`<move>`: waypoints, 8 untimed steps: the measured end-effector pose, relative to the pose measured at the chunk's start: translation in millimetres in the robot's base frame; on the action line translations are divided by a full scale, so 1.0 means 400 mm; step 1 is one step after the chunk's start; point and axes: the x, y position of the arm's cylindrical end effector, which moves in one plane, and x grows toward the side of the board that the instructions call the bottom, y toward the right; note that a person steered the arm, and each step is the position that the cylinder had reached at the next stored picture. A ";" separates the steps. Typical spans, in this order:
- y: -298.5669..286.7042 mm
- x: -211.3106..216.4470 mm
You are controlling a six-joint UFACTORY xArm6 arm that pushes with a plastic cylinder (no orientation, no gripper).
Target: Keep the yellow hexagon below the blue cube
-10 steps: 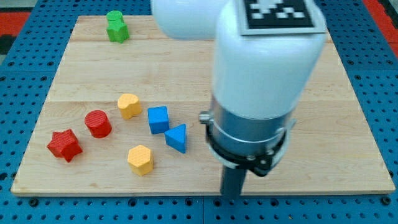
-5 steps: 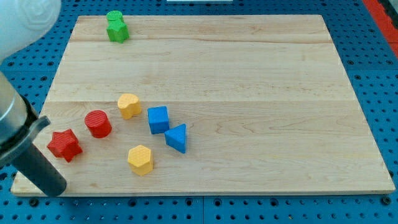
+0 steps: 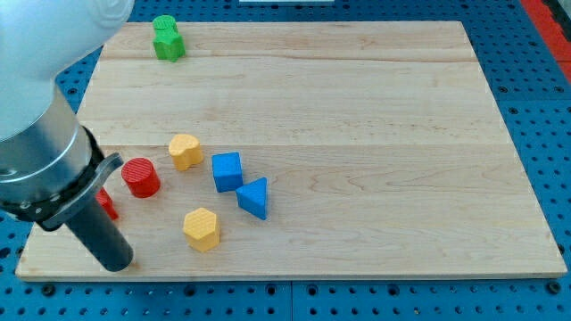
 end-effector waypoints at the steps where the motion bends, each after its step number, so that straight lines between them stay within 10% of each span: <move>1: 0.018 -0.001; 8: 0.201 -0.075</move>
